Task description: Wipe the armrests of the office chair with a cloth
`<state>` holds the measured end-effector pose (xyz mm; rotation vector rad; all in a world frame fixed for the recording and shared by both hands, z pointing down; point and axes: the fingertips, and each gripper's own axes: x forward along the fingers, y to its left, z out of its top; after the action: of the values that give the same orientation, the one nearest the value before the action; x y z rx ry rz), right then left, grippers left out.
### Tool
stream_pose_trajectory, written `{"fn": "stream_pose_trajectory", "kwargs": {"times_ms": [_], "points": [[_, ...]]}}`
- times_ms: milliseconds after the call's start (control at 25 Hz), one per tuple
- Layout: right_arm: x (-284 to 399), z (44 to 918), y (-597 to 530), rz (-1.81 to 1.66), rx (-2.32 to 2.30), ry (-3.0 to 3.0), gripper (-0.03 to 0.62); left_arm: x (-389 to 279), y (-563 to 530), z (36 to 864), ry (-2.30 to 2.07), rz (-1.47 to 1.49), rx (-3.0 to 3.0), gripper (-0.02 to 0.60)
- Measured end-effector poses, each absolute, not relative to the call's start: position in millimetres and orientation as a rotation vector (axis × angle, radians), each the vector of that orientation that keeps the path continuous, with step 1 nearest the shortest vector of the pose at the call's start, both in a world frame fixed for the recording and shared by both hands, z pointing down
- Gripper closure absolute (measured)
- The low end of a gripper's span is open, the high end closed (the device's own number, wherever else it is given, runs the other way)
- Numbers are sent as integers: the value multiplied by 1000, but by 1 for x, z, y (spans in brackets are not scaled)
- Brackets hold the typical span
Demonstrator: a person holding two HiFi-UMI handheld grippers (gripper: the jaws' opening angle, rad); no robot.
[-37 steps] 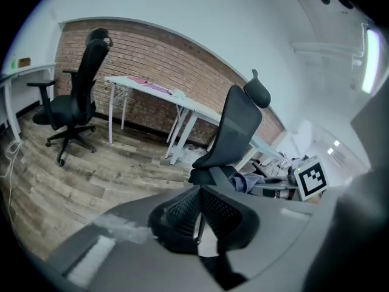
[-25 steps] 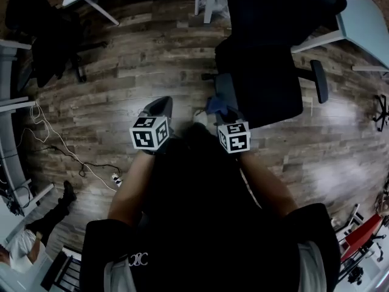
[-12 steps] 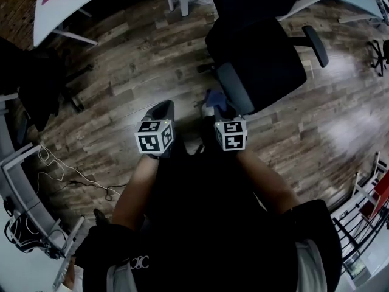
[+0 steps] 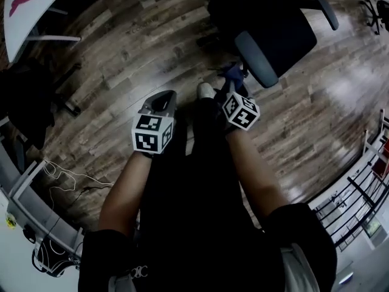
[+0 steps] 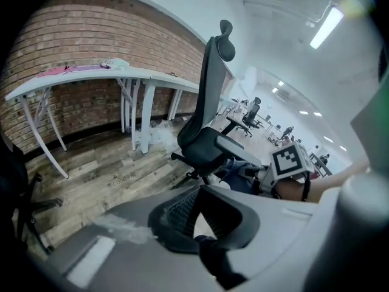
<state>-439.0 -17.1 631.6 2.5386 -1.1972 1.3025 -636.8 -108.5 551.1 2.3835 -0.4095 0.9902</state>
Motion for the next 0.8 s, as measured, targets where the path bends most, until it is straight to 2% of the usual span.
{"fn": "stream_pose_trajectory", "kwargs": {"times_ms": [400, 800], "points": [[-364, 676, -29, 1209, 3037, -859, 510, -700, -93, 602, -414, 1117, 2297, 577], [-365, 714, -72, 1248, 2902, -950, 510, -730, -122, 608, -510, 1122, 2252, 577]]}}
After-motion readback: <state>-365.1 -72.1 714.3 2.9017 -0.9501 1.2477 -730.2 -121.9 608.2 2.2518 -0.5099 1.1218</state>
